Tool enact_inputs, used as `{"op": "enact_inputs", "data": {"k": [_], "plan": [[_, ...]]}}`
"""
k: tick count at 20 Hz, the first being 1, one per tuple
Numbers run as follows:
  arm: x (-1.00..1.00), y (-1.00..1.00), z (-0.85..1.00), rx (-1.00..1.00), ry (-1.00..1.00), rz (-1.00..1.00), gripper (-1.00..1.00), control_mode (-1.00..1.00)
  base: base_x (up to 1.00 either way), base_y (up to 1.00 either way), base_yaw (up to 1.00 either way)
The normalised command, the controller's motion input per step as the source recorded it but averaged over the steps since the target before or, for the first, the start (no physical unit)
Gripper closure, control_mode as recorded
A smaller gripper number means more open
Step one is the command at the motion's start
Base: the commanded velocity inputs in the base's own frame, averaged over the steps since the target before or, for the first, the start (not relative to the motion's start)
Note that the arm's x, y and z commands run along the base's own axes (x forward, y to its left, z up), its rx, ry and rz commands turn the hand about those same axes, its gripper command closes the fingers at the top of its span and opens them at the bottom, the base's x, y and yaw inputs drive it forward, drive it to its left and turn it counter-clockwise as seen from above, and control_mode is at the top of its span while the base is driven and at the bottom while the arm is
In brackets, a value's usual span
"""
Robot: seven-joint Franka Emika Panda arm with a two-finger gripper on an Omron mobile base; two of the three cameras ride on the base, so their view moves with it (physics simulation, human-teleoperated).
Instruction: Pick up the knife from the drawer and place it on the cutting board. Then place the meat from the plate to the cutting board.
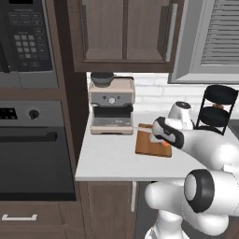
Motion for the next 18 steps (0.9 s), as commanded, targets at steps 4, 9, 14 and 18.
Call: {"op": "enact_inputs", "data": {"k": [4,9,14,18], "plan": [[0.38,0.02,-0.31,0.0,0.0,0.1,1.0,-1.0,0.0,0.0,0.0],[0.26,0.0,-0.19,0.0,0.0,0.12,1.0,-1.0,0.0,0.0,0.0],[0.22,0.02,-0.21,0.0,0.0,0.1,1.0,-1.0,0.0,0.0,0.0],[0.11,0.02,-0.27,0.0,0.0,0.08,1.0,-1.0,0.0,0.0,0.0]]}}
